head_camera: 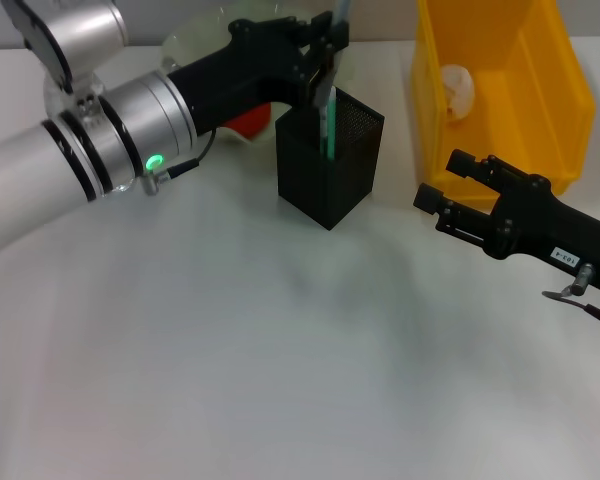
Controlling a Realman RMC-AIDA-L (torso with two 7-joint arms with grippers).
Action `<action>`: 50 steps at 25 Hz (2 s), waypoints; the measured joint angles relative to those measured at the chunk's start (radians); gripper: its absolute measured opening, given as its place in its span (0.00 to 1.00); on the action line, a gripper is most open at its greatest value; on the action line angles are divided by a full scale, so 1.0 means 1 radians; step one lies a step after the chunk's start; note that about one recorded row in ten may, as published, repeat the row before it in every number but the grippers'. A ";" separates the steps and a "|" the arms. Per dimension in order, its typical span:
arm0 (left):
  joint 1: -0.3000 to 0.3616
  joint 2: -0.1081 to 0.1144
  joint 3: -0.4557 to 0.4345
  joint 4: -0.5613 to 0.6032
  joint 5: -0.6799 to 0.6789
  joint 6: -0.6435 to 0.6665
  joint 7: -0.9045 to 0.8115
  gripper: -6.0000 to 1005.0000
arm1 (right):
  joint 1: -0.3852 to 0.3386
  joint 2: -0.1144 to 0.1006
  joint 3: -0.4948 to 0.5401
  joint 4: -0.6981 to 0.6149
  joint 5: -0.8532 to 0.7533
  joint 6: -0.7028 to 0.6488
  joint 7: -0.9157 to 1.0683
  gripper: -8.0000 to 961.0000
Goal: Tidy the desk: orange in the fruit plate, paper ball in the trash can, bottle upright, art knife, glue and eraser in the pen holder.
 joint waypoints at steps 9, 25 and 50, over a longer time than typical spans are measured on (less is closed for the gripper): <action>-0.008 0.000 0.102 -0.094 -0.145 -0.058 0.149 0.14 | 0.014 0.000 0.001 0.011 -0.001 0.000 0.000 0.82; -0.013 0.000 0.145 -0.094 -0.147 -0.088 0.143 0.27 | 0.018 0.000 0.001 0.014 -0.004 -0.001 0.000 0.82; 0.308 0.146 -0.313 -0.058 0.297 0.882 -0.069 0.81 | 0.020 -0.008 -0.001 -0.038 -0.122 -0.175 0.024 0.82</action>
